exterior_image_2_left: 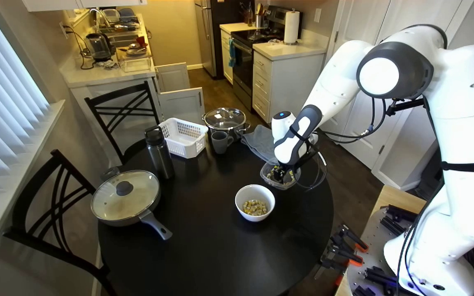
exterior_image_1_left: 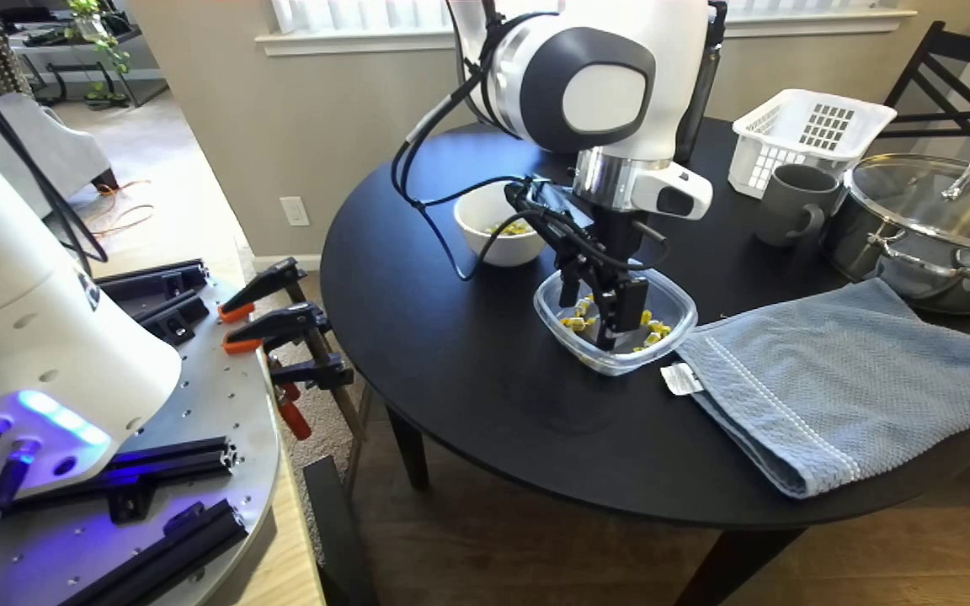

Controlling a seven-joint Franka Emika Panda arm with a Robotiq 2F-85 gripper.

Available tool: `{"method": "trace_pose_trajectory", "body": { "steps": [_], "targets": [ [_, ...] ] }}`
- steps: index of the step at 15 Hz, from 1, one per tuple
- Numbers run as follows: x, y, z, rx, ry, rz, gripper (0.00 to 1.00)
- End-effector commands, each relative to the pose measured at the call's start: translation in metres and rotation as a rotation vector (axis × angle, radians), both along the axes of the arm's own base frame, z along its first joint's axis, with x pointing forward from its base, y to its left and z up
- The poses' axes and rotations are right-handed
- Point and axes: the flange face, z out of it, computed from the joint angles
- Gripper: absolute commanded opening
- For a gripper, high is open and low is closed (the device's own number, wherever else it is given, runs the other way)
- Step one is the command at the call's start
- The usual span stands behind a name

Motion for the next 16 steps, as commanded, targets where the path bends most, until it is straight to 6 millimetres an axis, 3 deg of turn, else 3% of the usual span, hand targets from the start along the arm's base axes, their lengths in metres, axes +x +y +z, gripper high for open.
{"method": "trace_pose_trajectory", "body": {
  "steps": [1, 3, 4, 16],
  "targets": [
    [0.000, -0.001, -0.002, 0.010, -0.009, 0.046, 1.00],
    [0.000, -0.001, -0.003, 0.013, -0.009, 0.049, 1.00],
    [-0.001, -0.001, -0.003, 0.017, -0.009, 0.052, 0.79],
    [-0.003, 0.009, -0.014, 0.063, -0.005, 0.075, 0.03]
  ]
}}
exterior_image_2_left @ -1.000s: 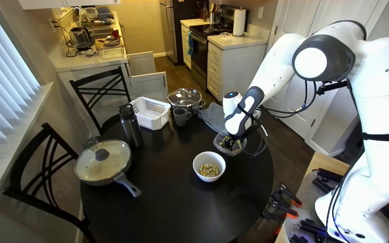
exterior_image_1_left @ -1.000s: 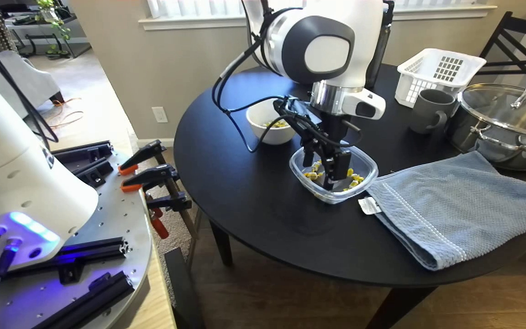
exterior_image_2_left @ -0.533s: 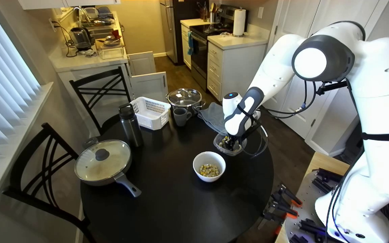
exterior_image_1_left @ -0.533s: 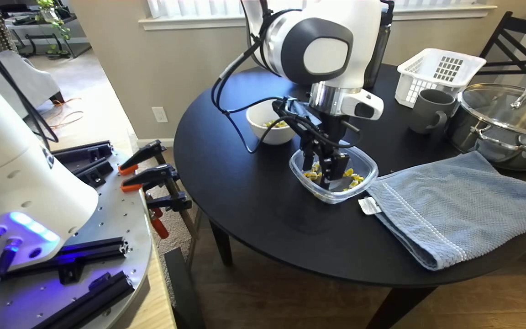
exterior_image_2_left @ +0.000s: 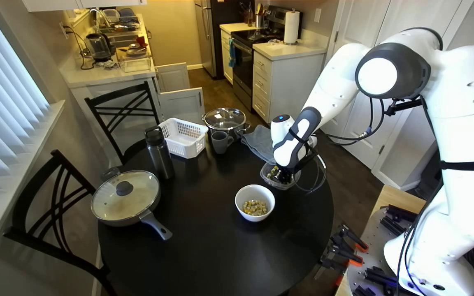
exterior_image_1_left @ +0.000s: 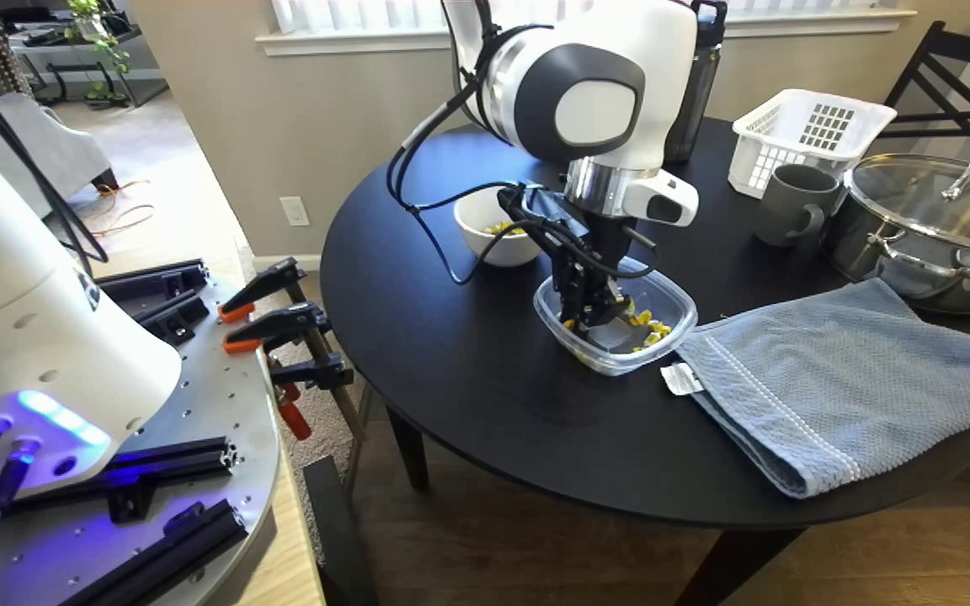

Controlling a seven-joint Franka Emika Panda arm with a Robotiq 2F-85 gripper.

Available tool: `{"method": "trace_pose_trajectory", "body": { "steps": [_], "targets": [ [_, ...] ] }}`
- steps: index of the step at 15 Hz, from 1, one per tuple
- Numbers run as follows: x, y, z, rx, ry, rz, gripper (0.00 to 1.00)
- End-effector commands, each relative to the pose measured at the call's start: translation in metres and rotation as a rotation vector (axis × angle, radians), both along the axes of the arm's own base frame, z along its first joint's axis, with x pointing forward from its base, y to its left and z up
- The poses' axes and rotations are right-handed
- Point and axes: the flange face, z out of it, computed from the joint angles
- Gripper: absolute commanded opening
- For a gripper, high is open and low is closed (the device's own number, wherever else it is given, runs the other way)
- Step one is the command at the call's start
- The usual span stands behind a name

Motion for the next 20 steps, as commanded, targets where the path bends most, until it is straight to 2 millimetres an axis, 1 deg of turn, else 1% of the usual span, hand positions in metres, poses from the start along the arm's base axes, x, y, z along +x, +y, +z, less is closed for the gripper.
{"method": "trace_pose_trajectory", "body": {
  "steps": [1, 3, 4, 7, 10, 13, 16, 18, 20],
  "targets": [
    [-0.001, -0.002, -0.002, 0.024, -0.014, 0.023, 0.01],
    [0.000, -0.003, 0.001, 0.021, -0.020, 0.020, 0.05],
    [0.001, -0.003, 0.004, 0.020, -0.026, 0.019, 0.04],
    [0.003, -0.002, 0.022, 0.010, -0.064, 0.021, 0.04],
    [0.007, 0.000, 0.052, 0.005, -0.129, 0.028, 0.04],
    [0.011, 0.007, 0.081, 0.010, -0.182, 0.044, 0.04],
    [0.008, 0.025, 0.105, 0.036, -0.213, 0.088, 0.04],
    [0.004, 0.046, 0.118, 0.060, -0.231, 0.141, 0.04],
    [0.002, 0.072, 0.128, 0.091, -0.251, 0.186, 0.04]
  ]
}}
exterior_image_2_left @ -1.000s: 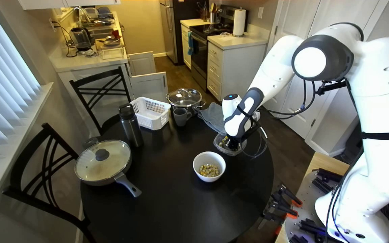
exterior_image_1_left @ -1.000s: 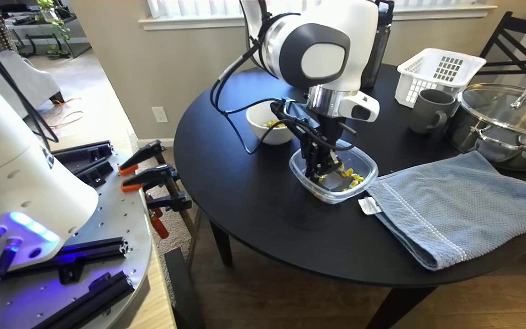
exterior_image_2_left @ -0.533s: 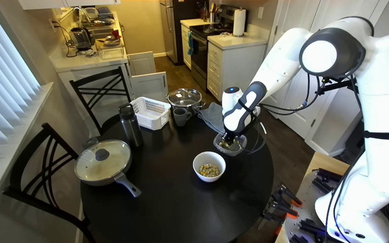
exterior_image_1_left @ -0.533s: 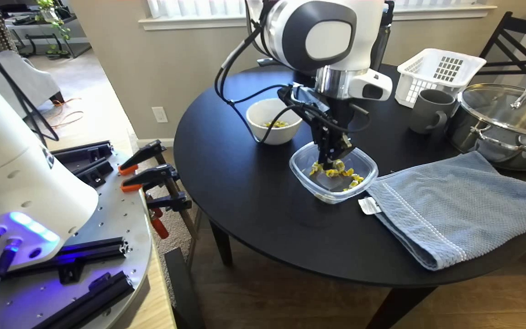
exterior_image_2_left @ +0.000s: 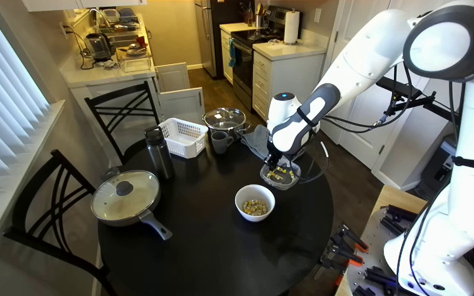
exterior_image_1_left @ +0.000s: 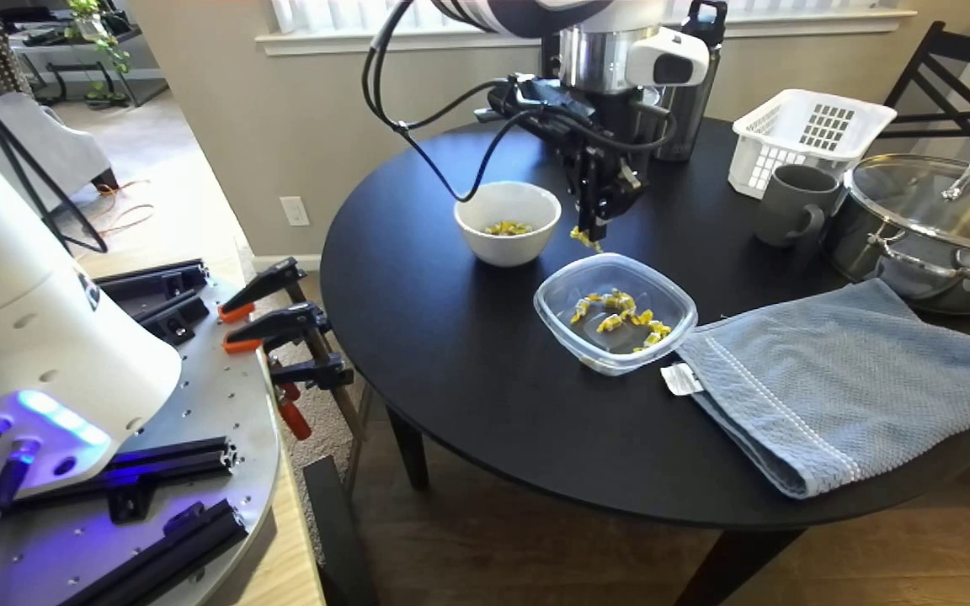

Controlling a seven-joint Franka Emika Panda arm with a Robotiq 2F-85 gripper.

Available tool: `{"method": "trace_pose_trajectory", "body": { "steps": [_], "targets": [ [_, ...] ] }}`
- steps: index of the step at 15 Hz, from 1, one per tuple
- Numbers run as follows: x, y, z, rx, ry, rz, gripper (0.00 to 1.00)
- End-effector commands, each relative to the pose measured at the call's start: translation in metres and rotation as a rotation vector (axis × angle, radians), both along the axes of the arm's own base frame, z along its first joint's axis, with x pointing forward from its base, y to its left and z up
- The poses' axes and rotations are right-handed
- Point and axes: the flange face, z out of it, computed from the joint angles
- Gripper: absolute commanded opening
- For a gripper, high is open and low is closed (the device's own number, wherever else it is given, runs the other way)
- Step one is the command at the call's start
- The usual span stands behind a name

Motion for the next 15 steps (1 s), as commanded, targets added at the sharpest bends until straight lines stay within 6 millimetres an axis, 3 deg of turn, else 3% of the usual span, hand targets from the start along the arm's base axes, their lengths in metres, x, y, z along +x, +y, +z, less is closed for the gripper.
{"method": "trace_pose_trajectory", "body": {
  "steps": [1, 4, 8, 9, 10, 12, 15],
  "targets": [
    [-0.015, 0.038, 0.023, 0.054, -0.042, 0.091, 0.04],
    [-0.015, 0.068, 0.028, 0.093, -0.046, 0.136, 0.04],
    [-0.018, 0.090, 0.028, 0.114, -0.041, 0.177, 0.04],
    [-0.019, 0.094, 0.028, 0.116, -0.036, 0.182, 0.11],
    [-0.021, 0.096, 0.028, 0.118, -0.035, 0.183, 0.43],
    [-0.022, 0.095, 0.026, 0.116, -0.031, 0.178, 0.45],
    [-0.024, 0.085, 0.023, 0.104, -0.025, 0.156, 0.62]
  ]
}}
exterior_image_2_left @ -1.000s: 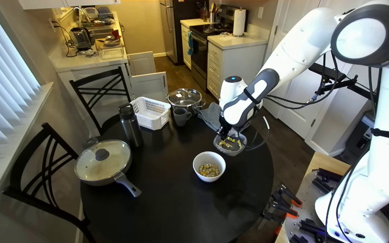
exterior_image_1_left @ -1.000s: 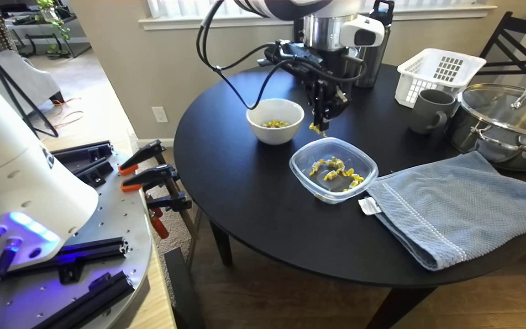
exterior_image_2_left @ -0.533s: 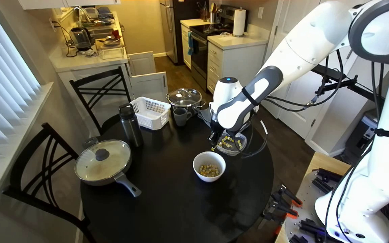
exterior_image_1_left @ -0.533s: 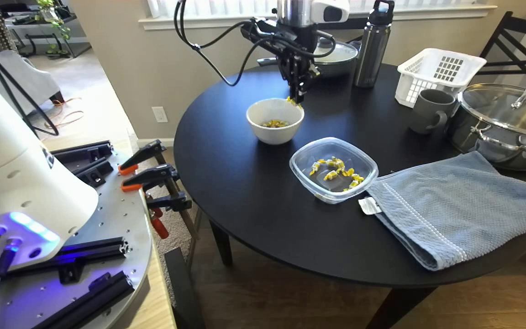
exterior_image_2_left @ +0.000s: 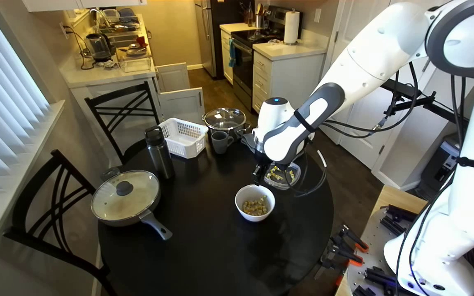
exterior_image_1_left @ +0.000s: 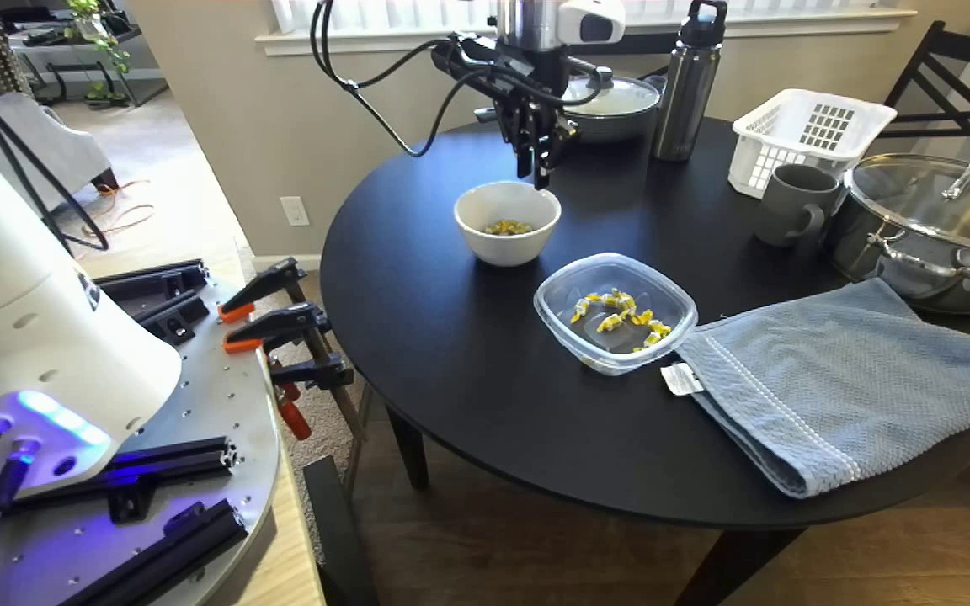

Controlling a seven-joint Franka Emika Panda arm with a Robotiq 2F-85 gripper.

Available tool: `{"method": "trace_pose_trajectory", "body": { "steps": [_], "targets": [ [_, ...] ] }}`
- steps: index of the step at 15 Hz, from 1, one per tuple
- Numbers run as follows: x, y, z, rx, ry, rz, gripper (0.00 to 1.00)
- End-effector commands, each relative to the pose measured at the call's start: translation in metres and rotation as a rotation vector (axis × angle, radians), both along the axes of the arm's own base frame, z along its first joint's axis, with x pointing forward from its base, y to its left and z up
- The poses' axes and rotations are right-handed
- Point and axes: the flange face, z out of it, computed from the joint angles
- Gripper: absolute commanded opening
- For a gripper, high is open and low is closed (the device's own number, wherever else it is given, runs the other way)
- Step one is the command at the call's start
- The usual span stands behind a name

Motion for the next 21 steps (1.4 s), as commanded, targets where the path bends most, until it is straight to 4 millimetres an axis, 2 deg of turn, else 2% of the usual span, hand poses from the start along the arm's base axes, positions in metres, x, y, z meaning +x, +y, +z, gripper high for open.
{"method": "trace_pose_trajectory", "body": {
  "steps": [1, 2, 6, 9, 12, 16, 21],
  "targets": [
    [-0.011, -0.019, 0.002, -0.015, -0.003, -0.025, 0.68],
    [-0.011, -0.029, 0.000, -0.037, -0.007, -0.048, 0.75],
    [-0.012, -0.093, -0.011, -0.184, -0.027, -0.144, 0.98],
    [-0.013, -0.124, -0.022, -0.252, -0.005, -0.205, 1.00],
    [-0.016, -0.134, -0.035, -0.288, 0.021, -0.246, 1.00],
    [-0.015, -0.136, -0.056, -0.288, 0.049, -0.320, 1.00],
    [-0.001, -0.140, -0.086, -0.214, 0.085, -0.462, 1.00]
  ]
}}
